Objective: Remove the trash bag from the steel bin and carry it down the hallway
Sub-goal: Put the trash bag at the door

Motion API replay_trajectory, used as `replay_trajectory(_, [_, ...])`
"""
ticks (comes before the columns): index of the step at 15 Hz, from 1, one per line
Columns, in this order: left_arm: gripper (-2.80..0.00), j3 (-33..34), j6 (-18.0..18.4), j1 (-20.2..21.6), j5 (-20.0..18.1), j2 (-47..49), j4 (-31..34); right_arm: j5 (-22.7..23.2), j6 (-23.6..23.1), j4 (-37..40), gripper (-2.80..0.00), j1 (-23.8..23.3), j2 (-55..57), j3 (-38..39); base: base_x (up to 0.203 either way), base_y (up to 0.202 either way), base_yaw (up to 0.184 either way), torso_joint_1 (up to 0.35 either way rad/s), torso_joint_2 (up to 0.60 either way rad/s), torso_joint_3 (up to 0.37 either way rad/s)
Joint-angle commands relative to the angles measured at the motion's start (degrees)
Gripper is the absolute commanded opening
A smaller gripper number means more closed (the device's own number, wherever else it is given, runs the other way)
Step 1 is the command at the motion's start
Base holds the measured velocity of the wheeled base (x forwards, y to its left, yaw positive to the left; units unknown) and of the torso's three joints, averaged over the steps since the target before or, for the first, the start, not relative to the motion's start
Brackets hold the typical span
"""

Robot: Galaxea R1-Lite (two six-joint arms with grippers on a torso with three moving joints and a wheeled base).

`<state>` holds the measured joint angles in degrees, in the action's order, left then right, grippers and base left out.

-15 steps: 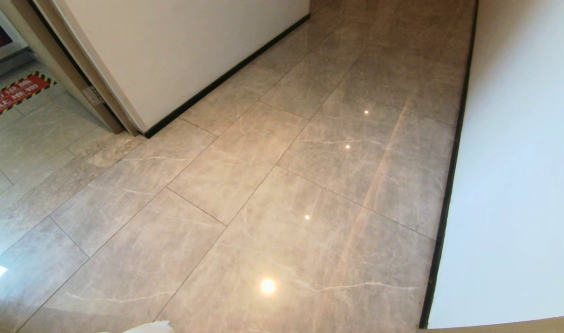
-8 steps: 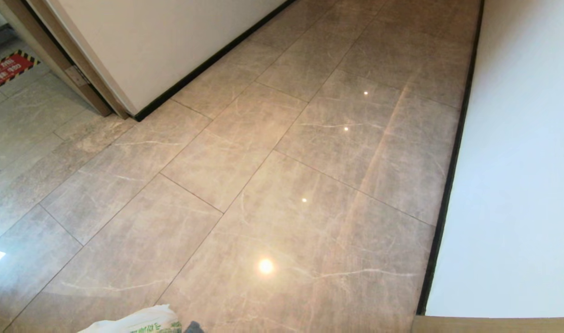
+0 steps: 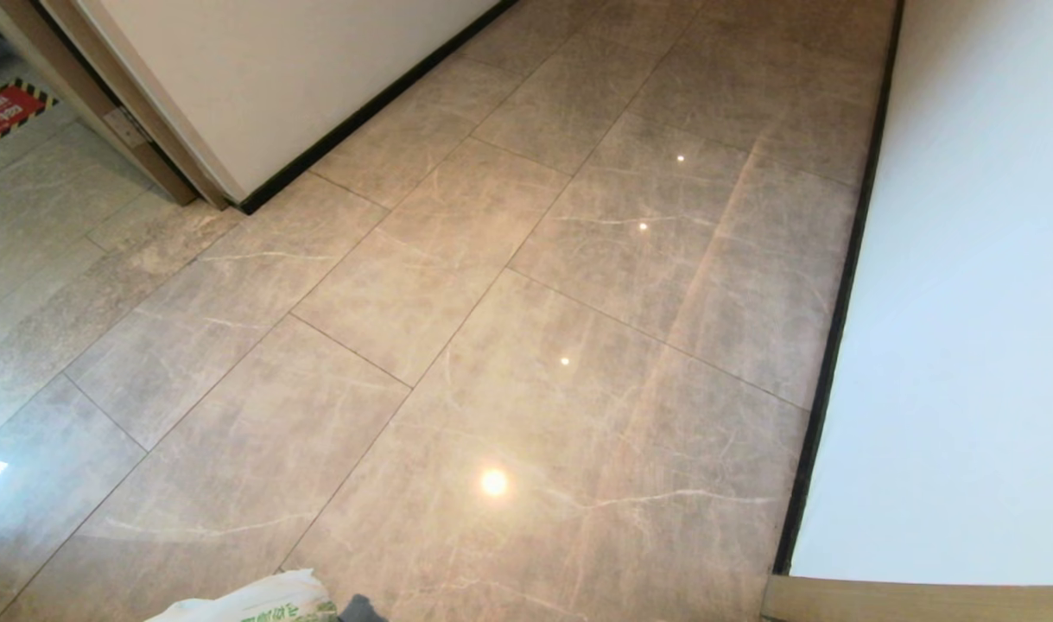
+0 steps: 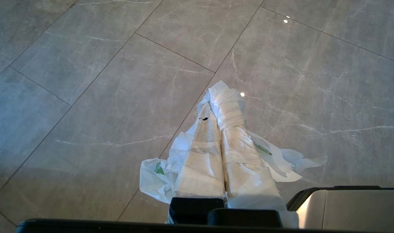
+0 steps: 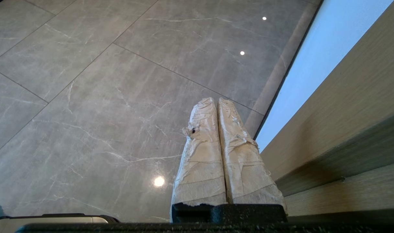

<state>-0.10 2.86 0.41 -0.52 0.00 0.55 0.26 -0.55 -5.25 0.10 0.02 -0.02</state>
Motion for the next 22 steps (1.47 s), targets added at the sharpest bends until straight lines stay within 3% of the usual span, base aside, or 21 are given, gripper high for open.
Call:
replay_trajectory(1, [-2.80,-0.04,0.31,-0.02,0.11,0.09,0.07,0.00,0.02,0.07,-2.80,-0.01,-0.02,2.17,0.000,0.000,0.000,0.000,0.00,0.000])
replay_trajectory(14, [-2.80,0.01,1.09,0.02,0.08,0.09,-0.11,0.02,0.02,0.07,-2.80,-0.01,-0.02,2.21,0.000,0.000,0.000,0.002,0.01,0.150])
replay_trajectory(22, [-2.80,0.02,0.73,-0.04,0.09,0.09,-0.02,0.09,0.02,0.07,-2.80,-0.01,-0.02,2.13,0.000,0.000,0.000,0.000,0.00,0.012])
